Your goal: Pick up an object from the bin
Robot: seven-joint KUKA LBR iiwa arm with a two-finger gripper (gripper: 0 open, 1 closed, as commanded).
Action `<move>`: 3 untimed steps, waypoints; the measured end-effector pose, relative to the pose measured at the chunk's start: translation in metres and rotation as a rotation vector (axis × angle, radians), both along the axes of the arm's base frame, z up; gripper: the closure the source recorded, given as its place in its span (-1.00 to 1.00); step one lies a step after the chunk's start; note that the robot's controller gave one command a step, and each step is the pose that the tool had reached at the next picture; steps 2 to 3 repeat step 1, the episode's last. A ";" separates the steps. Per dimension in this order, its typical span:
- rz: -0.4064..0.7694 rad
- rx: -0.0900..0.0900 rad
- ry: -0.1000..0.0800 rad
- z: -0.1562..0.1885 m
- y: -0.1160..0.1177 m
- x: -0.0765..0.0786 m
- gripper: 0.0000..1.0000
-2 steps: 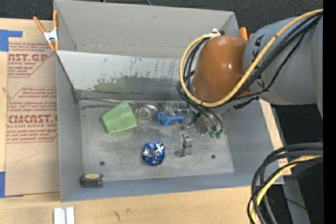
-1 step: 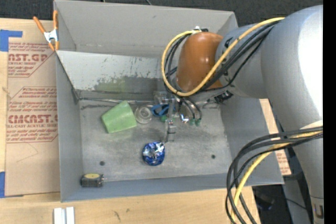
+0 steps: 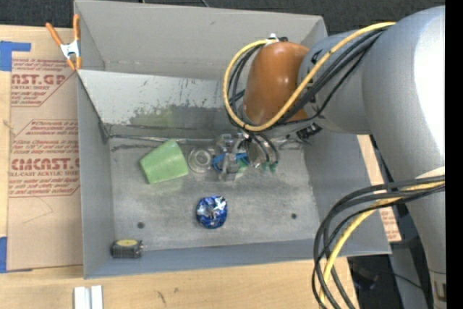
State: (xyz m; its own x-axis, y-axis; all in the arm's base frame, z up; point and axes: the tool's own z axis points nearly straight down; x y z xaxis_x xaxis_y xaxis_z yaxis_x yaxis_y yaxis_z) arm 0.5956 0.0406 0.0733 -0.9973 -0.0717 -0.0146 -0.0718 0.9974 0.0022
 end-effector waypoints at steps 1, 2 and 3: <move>0.015 -0.003 0.003 0.127 0.002 -0.009 1.00; 0.015 -0.003 0.003 0.127 0.002 -0.009 1.00; 0.015 -0.003 0.003 0.127 0.002 -0.009 1.00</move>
Offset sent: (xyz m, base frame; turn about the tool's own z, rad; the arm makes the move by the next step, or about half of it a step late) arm -0.0109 0.0017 0.1217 -0.0153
